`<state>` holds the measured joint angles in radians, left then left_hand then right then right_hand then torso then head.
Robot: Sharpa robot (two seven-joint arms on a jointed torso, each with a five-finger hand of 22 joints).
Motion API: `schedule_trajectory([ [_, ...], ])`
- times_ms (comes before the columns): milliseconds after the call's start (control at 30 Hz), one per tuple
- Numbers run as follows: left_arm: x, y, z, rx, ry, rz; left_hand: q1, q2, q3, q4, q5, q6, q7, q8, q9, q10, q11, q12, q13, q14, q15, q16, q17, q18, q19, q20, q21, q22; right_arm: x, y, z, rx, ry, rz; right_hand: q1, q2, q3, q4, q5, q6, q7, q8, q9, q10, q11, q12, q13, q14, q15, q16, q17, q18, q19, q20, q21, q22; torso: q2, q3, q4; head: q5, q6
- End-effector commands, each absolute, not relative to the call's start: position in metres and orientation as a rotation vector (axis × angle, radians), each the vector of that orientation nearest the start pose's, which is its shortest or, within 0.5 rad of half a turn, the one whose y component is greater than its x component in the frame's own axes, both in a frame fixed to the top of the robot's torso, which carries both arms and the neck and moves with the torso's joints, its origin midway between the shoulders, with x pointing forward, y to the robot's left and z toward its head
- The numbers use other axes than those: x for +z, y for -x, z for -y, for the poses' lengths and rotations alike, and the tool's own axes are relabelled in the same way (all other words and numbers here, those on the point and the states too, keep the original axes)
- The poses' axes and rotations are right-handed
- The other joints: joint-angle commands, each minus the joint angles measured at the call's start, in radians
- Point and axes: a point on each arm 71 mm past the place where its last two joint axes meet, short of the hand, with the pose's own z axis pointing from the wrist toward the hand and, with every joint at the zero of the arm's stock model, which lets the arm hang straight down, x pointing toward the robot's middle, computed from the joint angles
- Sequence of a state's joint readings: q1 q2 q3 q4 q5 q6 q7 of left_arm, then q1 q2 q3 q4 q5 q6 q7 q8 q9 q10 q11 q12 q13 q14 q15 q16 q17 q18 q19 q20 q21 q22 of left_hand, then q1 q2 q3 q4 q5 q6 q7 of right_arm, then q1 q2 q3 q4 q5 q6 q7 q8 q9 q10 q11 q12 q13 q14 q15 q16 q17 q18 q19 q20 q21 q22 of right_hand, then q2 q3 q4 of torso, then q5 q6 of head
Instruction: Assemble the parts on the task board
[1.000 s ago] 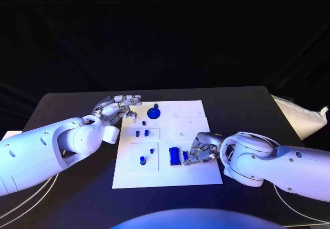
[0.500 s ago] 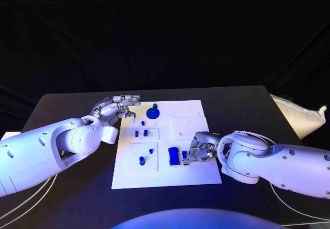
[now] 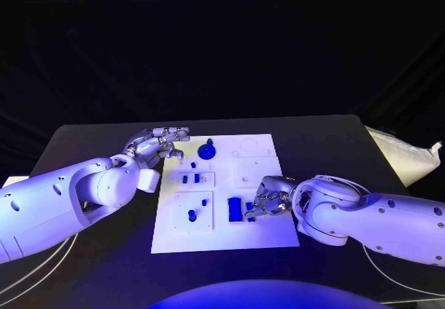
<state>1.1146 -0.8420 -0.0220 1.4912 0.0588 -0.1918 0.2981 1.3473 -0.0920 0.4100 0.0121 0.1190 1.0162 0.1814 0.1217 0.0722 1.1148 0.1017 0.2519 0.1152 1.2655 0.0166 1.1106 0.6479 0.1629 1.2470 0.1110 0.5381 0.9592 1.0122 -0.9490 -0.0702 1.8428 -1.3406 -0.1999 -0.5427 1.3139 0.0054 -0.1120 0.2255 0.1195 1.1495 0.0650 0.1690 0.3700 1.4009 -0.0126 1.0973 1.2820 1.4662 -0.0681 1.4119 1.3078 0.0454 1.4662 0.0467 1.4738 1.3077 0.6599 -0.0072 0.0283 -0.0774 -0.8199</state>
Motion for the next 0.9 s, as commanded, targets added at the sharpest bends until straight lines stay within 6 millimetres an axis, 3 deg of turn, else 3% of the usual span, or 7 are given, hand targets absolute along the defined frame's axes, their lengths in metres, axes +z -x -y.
schedule_trajectory([
  [33,-0.221,-0.478,-0.211,-1.595,1.286,-1.566,-0.002,0.003,-0.006,0.0,0.006,-0.001,-0.003,0.007,0.001,-0.005,-0.001,0.005,0.001,-0.004,-0.001,0.004,-0.001,0.016,0.0,0.005,-0.006,-0.002,-0.263,-0.376,0.185,0.535,-0.147,-2.156,0.012,-0.001,-0.002,-0.005,-0.004,-0.005,-0.001,0.006,0.005,0.0,0.002,-0.011,-0.007,0.065,-0.006,-0.005,0.05,-0.005,0.0,-0.007,-0.007,0.124,-0.002,-0.0011,0.0006,-0.002,0.002],
  [333,-0.222,-0.479,-0.208,-1.596,1.284,-1.561,-0.003,0.003,-0.006,0.001,0.006,-0.002,-0.003,0.007,0.0,-0.006,-0.001,0.006,0.001,-0.005,0.0,0.003,-0.004,0.016,-0.001,0.005,-0.011,-0.004,-0.241,-0.388,0.196,0.681,-0.35,-2.131,-0.017,0.006,-0.042,0.019,0.042,-0.032,0.012,-0.007,0.0,-0.041,0.013,-0.098,-0.058,0.053,0.003,-0.047,0.001,0.008,-0.038,-0.001,-0.046,0.075,-0.01,-0.0059,0.0038,-0.002,0.007],
  [600,-0.224,-0.479,-0.207,-1.597,1.286,-1.562,-0.003,0.003,-0.006,0.001,0.006,-0.002,-0.003,0.007,0.0,-0.006,-0.001,0.006,0.001,-0.006,0.0,0.002,-0.007,0.017,-0.002,0.005,-0.014,-0.006,-0.227,-0.398,0.204,0.689,-0.325,-2.137,0.021,0.007,-0.052,-0.006,0.032,-0.036,0.014,-0.008,0.0,-0.048,0.015,-0.11,-0.067,0.053,0.004,-0.052,-0.002,0.009,-0.039,0.002,-0.05,0.071,-0.016,-0.0063,0.0085,-0.003,0.005],
  [800,-0.226,-0.478,-0.21,-1.59,1.292,-1.56,-0.003,0.003,-0.006,0.001,0.006,-0.002,-0.003,0.007,0.0,-0.006,-0.001,0.006,0.001,-0.006,0.0,0.002,-0.007,0.017,-0.002,0.005,-0.014,-0.006,-0.224,-0.397,0.202,0.689,-0.296,-2.127,0.037,0.014,-0.053,-0.016,0.03,-0.034,0.013,-0.006,0.001,-0.046,0.014,-0.11,-0.067,0.054,0.004,-0.053,-0.003,0.009,-0.037,0.002,-0.05,0.073,-0.014,-0.0056,0.0066,-0.003,0.007],
  [900,-0.227,-0.478,-0.211,-1.589,1.292,-1.552,-0.003,0.003,-0.007,0.002,0.006,-0.002,-0.003,0.007,0.0,-0.007,-0.001,0.006,0.001,-0.007,0.0,0.0,-0.011,0.017,-0.003,0.005,-0.018,-0.009,-0.221,-0.401,0.204,0.744,-0.369,-2.067,0.045,0.022,-0.059,-0.02,0.07,-0.051,0.019,-0.016,-0.003,-0.073,0.018,-0.171,-0.106,0.048,0.006,-0.073,-0.026,0.014,-0.052,0.002,-0.067,0.052,-0.018,-0.0079,0.0054,-0.003,0.009],
])
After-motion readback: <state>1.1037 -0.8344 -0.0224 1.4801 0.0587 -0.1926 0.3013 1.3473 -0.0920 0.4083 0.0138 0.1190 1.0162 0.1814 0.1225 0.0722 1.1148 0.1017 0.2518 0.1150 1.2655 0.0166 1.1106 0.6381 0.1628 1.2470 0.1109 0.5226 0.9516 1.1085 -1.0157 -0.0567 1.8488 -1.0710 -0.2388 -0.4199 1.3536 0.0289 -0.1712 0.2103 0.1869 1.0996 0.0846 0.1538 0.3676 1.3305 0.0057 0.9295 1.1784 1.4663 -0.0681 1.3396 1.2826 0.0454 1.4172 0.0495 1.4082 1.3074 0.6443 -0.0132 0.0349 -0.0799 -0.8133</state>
